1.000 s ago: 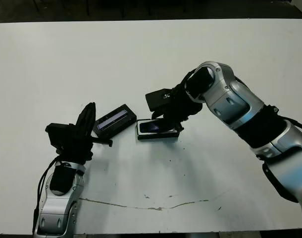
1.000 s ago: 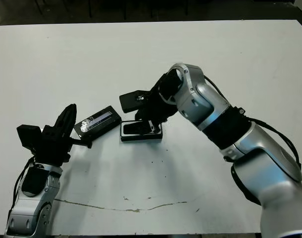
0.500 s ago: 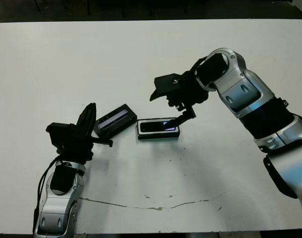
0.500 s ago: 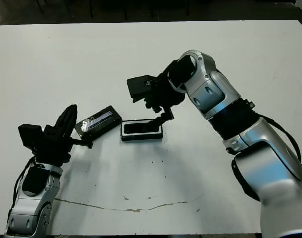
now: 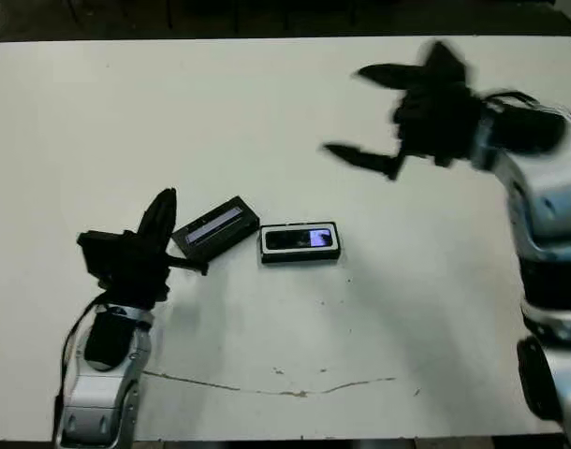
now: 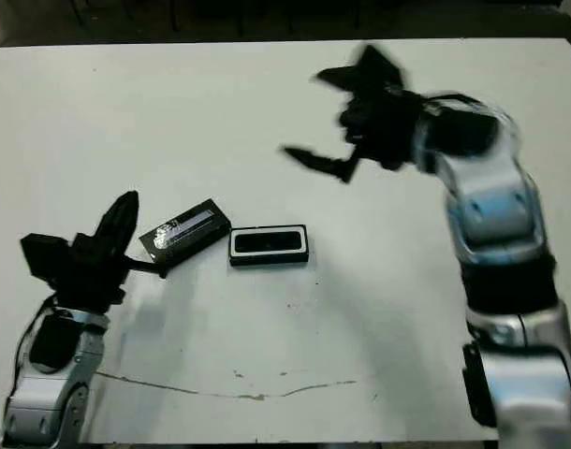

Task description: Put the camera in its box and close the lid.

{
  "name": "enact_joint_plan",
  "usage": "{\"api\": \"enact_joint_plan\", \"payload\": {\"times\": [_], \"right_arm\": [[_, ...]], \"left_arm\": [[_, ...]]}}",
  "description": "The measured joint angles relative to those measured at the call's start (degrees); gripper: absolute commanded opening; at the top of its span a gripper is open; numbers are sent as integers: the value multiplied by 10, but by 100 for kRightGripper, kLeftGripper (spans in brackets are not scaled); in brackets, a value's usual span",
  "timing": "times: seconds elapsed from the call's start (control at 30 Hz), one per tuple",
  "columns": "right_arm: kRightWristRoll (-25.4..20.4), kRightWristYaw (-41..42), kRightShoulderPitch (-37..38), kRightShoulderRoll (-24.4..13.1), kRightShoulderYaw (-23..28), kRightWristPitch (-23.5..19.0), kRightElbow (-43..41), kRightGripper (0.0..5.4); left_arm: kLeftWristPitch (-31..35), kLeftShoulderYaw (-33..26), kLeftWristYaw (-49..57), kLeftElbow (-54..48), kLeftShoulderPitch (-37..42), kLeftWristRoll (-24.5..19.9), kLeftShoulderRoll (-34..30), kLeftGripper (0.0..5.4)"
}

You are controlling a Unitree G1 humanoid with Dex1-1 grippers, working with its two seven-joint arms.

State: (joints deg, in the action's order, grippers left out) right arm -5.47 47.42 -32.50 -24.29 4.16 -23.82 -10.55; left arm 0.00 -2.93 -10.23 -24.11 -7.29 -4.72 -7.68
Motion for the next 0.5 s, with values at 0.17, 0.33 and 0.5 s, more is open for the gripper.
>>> {"api": "enact_joint_plan", "payload": {"times": [0.17,0.33,0.5], "right_arm": [[-70,-12,108,-9,69,15,-14,310],[-121,-18,172,-12,93,24,-28,219],[-141,-42,184,-23,96,15,-37,123]], "left_arm": [[9,-40,-70,-43,-3,1,-101,62],[37,-71,-155,-46,34,-14,-208,153],[97,-71,-249,-12,98,-66,-284,249]]}}
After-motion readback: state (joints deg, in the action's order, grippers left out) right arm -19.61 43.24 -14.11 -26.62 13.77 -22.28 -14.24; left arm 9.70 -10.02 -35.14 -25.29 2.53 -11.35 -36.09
